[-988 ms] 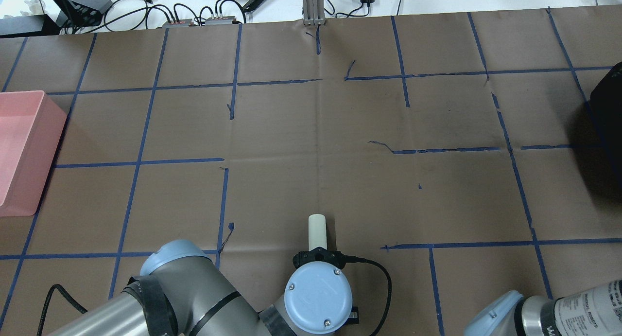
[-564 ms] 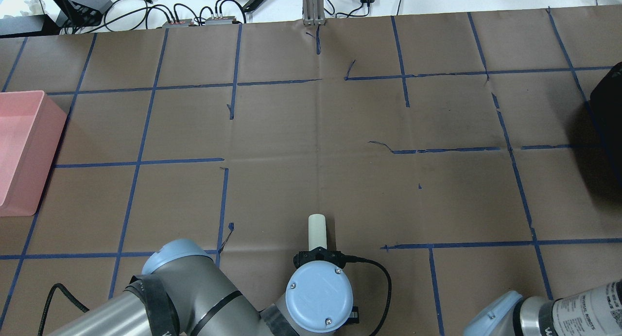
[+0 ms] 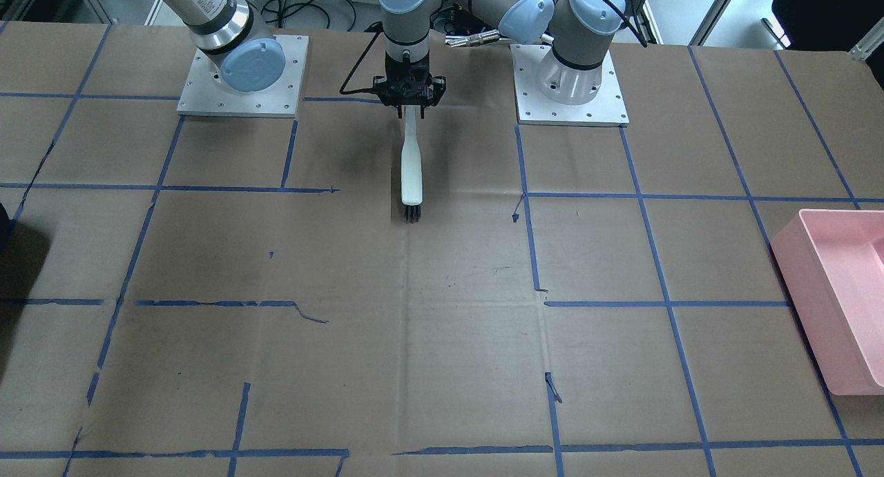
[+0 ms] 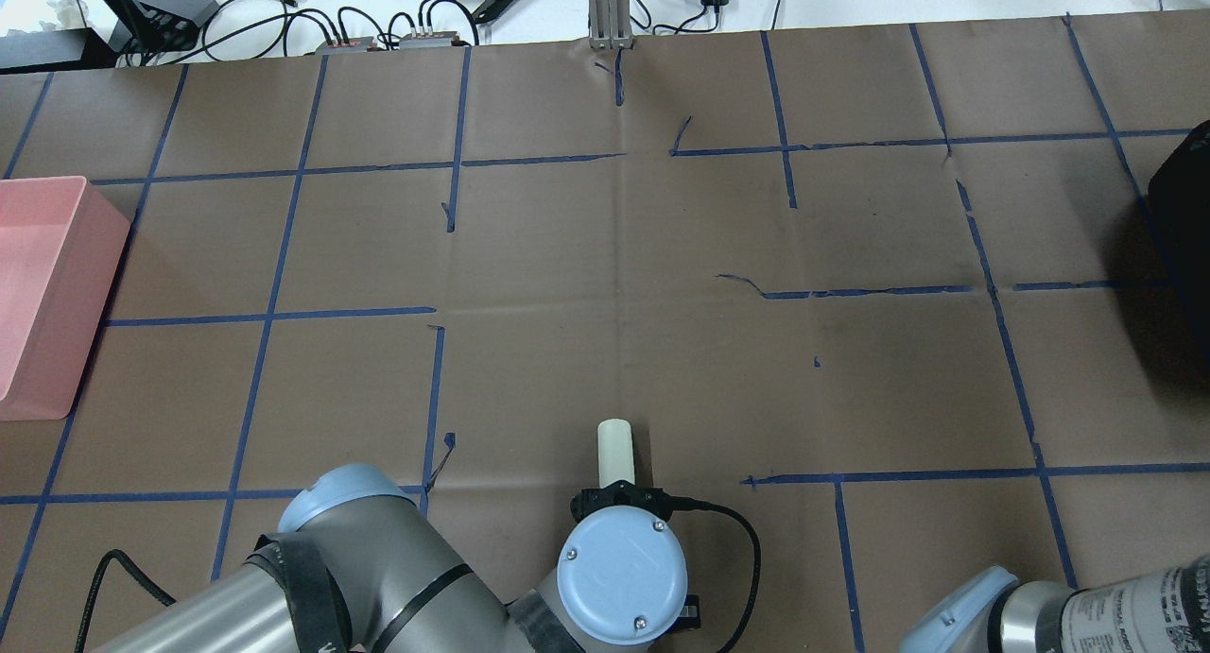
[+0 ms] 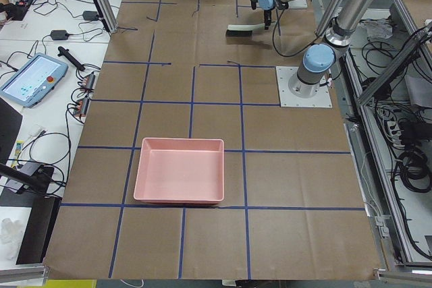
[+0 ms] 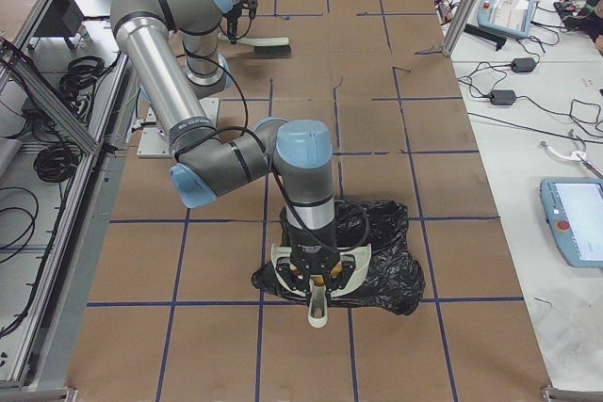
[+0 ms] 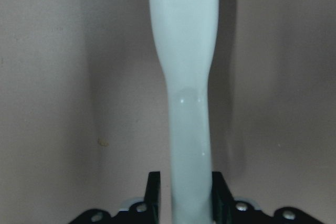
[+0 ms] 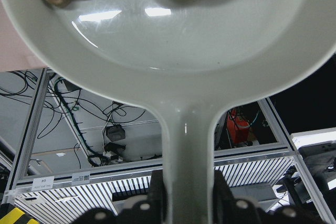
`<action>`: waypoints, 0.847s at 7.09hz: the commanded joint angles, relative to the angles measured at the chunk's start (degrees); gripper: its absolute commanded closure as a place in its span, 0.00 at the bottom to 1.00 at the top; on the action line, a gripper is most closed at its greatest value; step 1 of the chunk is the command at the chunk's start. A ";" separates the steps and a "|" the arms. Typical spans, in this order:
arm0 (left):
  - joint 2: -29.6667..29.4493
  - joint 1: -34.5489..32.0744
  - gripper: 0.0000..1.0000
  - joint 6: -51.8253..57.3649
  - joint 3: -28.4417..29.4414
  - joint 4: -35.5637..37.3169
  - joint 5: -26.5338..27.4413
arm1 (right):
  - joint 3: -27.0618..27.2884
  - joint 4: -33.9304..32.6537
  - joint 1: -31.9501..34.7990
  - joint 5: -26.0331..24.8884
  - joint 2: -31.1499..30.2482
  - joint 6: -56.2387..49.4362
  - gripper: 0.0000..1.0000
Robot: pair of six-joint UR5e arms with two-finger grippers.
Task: Sweep and dump trash in nearest bin
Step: 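Tilt the dustpan with the right gripper to pour bread and potato out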
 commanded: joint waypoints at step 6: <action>2.54 3.50 0.02 1.52 2.90 0.96 -0.12 | 0.92 -5.07 1.41 -8.25 -0.38 -0.11 0.98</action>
